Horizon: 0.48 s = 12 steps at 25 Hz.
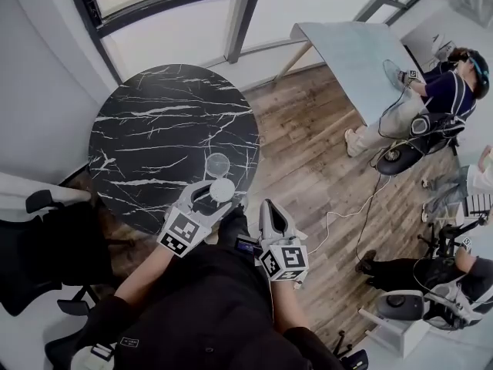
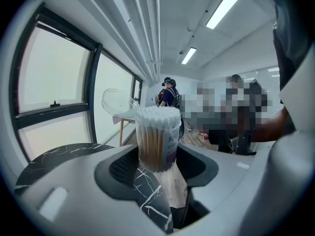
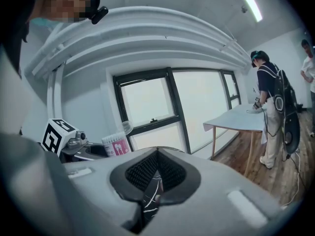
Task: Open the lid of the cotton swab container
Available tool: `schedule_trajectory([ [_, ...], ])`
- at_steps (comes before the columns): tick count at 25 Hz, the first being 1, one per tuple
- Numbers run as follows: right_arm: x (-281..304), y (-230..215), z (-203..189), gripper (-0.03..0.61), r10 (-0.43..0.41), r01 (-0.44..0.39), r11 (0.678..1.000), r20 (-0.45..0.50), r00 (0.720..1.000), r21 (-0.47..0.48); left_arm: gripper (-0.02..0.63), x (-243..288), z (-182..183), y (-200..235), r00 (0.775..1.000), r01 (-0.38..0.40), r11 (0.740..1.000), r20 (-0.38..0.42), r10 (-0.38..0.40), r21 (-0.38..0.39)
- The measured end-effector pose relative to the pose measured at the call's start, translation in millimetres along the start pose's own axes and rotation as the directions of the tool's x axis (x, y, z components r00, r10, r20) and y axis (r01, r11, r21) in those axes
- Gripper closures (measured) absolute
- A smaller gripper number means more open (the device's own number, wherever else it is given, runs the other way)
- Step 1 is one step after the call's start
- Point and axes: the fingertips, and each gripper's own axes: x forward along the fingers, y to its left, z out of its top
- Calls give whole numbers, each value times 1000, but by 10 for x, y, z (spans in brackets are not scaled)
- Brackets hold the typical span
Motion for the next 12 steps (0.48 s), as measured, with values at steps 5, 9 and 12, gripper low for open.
schedule_trajectory([
  [5,-12,17,-61,577,5,-5,1000,-6,1000,-13,367,18,-38,-41,1000,10,1000,-7,-10,-2],
  [9,-14,7,-68,577,8,-9,1000,-16,1000,-16,367,34,-47,-55,1000,12,1000,-13,-12,-6],
  [12,-21,9,-81,577,13,-13,1000,-17,1000,-17,367,39,-58,-70,1000,11,1000,-14,-11,-7],
])
